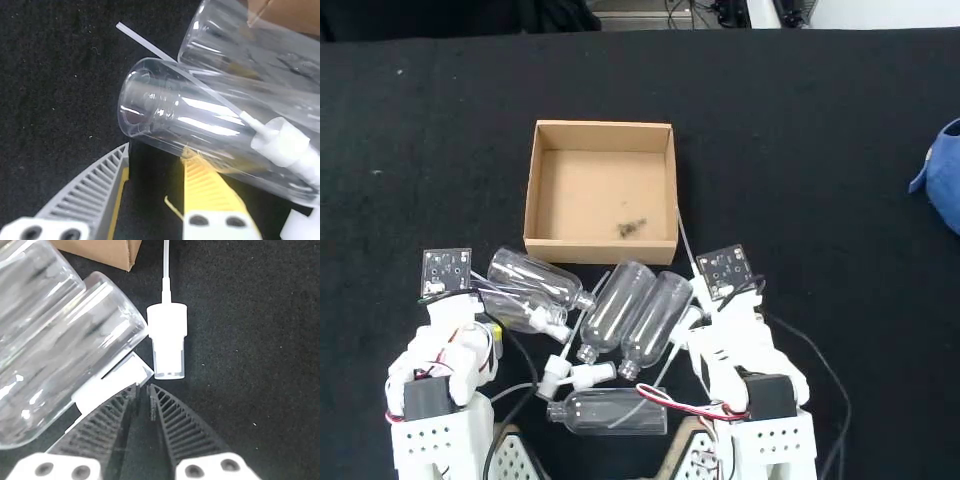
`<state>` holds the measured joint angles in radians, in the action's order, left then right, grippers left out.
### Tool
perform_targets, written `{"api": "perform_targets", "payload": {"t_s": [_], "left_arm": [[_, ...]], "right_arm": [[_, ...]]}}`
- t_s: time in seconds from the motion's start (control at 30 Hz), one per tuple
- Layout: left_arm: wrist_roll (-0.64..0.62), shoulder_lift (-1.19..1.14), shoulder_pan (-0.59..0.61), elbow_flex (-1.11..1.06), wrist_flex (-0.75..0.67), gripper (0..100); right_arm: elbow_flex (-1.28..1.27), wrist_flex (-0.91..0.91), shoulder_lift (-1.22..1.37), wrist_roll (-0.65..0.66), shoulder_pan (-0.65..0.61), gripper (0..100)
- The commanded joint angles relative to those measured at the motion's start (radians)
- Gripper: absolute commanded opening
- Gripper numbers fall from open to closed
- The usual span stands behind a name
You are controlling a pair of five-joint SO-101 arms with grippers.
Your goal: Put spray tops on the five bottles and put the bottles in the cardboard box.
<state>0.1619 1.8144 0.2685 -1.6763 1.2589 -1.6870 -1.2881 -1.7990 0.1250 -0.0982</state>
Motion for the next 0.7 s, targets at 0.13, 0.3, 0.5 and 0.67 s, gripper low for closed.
{"api": "perform_targets", "payload": {"t_s": [0.13, 0.3, 0.5, 0.67], "left_arm": [[0.021, 0.012, -0.01, -0.013, 0.015, 3], [0.295, 0.012, 0.07, 0.124, 0.023, 3], [0.592, 0.011, 0.171, 0.298, 0.077, 3], [0.786, 0.011, 0.176, 0.387, 0.219, 18]], "right_arm": [[0.004, -0.02, -0.097, 0.008, -0.018, 1.1], [0.004, -0.02, -0.097, 0.008, -0.018, 1.1], [0.004, -0.02, -0.097, 0.008, -0.018, 1.1], [0.004, -0.02, -0.097, 0.008, -0.018, 1.1]]}}
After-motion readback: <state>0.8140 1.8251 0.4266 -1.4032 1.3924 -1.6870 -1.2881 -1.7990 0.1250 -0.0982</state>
